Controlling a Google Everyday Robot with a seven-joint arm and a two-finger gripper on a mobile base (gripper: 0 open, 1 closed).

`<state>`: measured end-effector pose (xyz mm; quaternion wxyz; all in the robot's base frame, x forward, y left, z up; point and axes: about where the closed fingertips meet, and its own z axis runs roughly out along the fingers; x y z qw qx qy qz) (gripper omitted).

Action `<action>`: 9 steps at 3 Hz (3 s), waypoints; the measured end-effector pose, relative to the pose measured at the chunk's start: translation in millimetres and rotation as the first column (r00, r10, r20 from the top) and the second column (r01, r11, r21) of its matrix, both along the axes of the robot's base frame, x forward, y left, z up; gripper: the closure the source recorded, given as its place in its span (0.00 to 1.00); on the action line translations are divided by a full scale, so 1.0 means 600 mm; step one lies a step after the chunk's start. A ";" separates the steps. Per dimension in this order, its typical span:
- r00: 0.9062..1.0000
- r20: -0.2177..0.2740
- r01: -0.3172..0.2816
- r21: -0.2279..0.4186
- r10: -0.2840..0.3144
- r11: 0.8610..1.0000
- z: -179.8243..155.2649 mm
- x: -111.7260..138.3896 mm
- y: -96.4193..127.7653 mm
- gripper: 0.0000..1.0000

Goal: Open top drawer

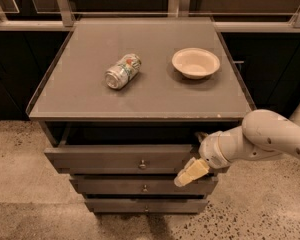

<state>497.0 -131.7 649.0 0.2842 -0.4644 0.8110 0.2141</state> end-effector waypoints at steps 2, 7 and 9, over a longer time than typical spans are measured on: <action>0.988 -0.136 -0.084 -0.079 0.072 0.993 0.021 -0.089 -0.002 0.00; 0.985 -0.163 -0.073 -0.062 0.062 0.995 0.057 -0.092 -0.001 0.00; 0.962 -0.247 -0.137 -0.056 0.119 0.989 0.004 -0.109 0.017 0.00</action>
Offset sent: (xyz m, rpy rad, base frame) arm -0.0939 -0.0074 0.0364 -0.1481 0.2325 0.0979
